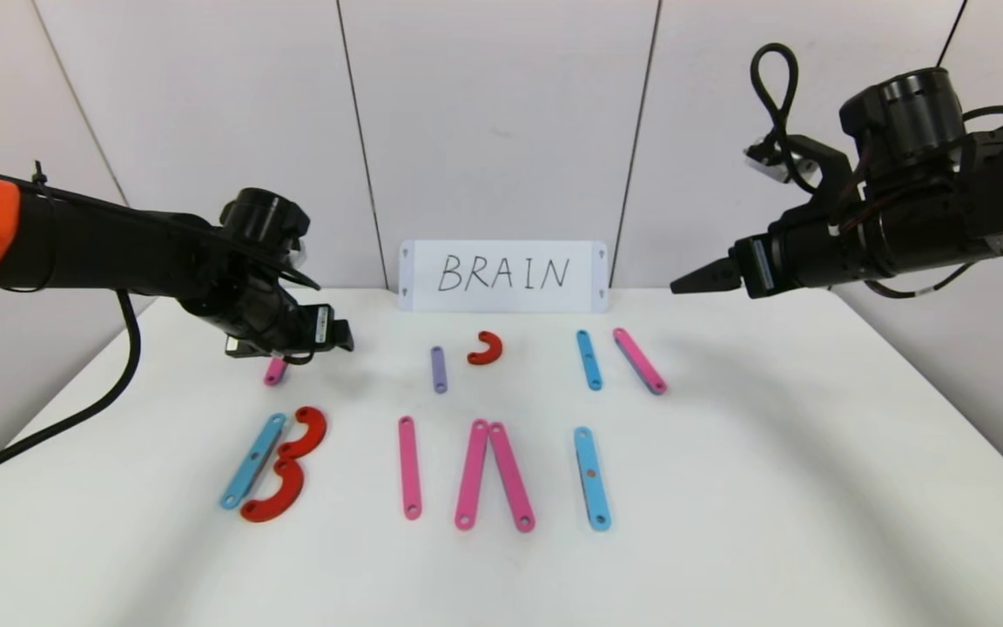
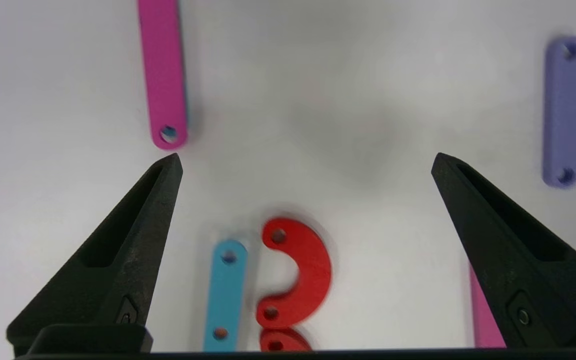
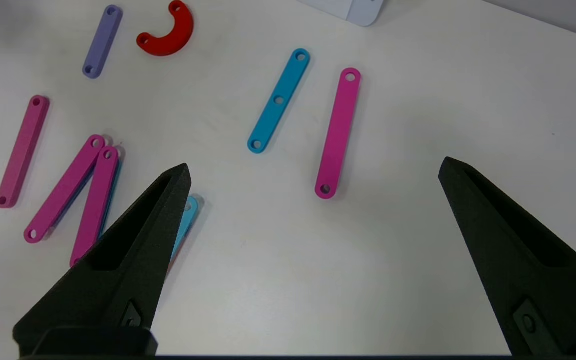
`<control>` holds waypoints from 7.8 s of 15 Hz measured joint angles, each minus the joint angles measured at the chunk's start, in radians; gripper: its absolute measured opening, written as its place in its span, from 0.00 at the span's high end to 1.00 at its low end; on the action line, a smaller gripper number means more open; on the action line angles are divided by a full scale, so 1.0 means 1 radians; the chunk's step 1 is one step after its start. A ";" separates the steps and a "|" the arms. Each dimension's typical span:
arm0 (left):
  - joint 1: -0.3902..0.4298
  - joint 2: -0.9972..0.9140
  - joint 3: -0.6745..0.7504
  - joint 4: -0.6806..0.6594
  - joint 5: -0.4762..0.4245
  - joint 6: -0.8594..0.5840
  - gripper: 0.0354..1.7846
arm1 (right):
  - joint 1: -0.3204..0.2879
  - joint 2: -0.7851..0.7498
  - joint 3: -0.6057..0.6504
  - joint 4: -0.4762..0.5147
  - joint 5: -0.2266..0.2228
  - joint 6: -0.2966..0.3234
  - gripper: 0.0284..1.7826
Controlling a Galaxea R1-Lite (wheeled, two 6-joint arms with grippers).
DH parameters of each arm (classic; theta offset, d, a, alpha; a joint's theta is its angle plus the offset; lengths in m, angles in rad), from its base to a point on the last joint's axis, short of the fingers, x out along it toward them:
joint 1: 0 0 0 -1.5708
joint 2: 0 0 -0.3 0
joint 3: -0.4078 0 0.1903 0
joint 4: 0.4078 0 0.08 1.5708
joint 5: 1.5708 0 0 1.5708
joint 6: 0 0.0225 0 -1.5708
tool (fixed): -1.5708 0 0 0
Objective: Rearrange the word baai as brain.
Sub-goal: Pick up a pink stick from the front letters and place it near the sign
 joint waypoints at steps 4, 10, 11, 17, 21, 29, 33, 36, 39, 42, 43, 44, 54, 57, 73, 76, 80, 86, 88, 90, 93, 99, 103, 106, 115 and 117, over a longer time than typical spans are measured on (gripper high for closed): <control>-0.131 -0.107 0.148 -0.002 0.003 -0.041 0.02 | -0.034 0.005 -0.010 0.001 0.051 0.000 0.03; -0.254 -0.141 0.233 -0.004 0.018 -0.145 0.02 | -0.072 0.016 -0.035 0.004 0.055 -0.001 0.03; -0.270 -0.136 0.241 -0.004 0.034 -0.164 0.02 | -0.076 0.020 -0.039 0.006 0.055 -0.001 0.03; -0.334 -0.071 0.257 -0.008 0.078 -0.257 0.02 | -0.082 0.027 -0.052 0.021 0.055 0.000 0.03; -0.355 -0.032 0.250 -0.010 0.084 -0.281 0.02 | -0.083 0.028 -0.053 0.020 0.055 0.000 0.03; -0.368 -0.001 0.249 -0.011 0.128 -0.297 0.04 | -0.083 0.029 -0.053 0.020 0.055 -0.001 0.03; -0.369 0.003 0.250 -0.011 0.129 -0.297 0.26 | -0.083 0.029 -0.052 0.020 0.055 -0.001 0.03; -0.369 0.009 0.250 -0.011 0.128 -0.297 0.57 | -0.083 0.028 -0.052 0.020 0.055 -0.001 0.03; -0.369 0.011 0.250 -0.011 0.127 -0.297 0.82 | -0.083 0.028 -0.052 0.019 0.055 -0.001 0.03; -0.369 0.011 0.250 -0.012 0.127 -0.297 0.86 | -0.083 0.028 -0.053 0.019 0.055 -0.001 0.03; -0.369 0.010 0.250 -0.011 0.127 -0.297 0.86 | -0.083 0.028 -0.053 0.019 0.055 -0.001 0.03; -0.369 0.010 0.250 -0.011 0.126 -0.296 0.86 | -0.083 0.028 -0.053 0.020 0.055 -0.001 0.03; -0.362 -0.015 0.033 0.004 0.117 -0.191 0.86 | -0.104 0.029 -0.067 0.020 0.055 -0.003 0.03; -0.364 0.020 -0.067 0.002 0.113 -0.127 0.86 | -0.116 0.028 -0.073 0.022 0.059 -0.004 0.03; -0.459 0.322 -0.452 -0.050 0.067 -0.277 0.86 | -0.182 0.013 -0.128 0.063 0.108 -0.002 0.03; -0.450 0.336 -0.452 -0.127 0.067 -0.325 0.86 | -0.185 0.013 -0.131 0.064 0.109 -0.003 0.03; -0.447 0.364 -0.457 -0.176 0.068 -0.327 0.86 | -0.186 0.004 -0.136 0.083 0.118 -0.002 0.03; -0.462 0.401 -0.459 -0.197 0.056 -0.226 0.86 | -0.190 -0.006 -0.141 0.094 0.121 -0.002 0.03; -0.462 0.404 -0.454 -0.196 -0.013 -0.188 0.86 | -0.190 -0.008 -0.141 0.096 0.121 -0.003 0.03; -0.461 0.404 -0.448 -0.191 -0.060 -0.123 0.86 | -0.191 -0.013 -0.142 0.098 0.122 -0.003 0.03; -0.451 0.405 -0.429 -0.188 -0.101 0.017 0.86 | -0.191 -0.017 -0.142 0.098 0.122 -0.003 0.03; -0.441 0.398 -0.418 -0.173 -0.192 0.230 0.86 | -0.192 -0.019 -0.141 0.099 0.122 -0.003 0.03; -0.442 0.405 -0.426 -0.181 -0.194 0.246 0.86 | -0.192 -0.018 -0.140 0.098 0.122 -0.003 0.03; -0.445 0.412 -0.433 -0.182 -0.191 0.245 0.84 | -0.192 -0.018 -0.140 0.098 0.122 -0.003 0.03; -0.443 0.425 -0.449 -0.183 -0.191 0.232 0.18 | -0.192 -0.018 -0.142 0.097 0.122 -0.003 0.03; -0.440 0.417 -0.444 -0.177 -0.191 0.231 0.08 | -0.192 -0.018 -0.142 0.098 0.122 -0.003 0.03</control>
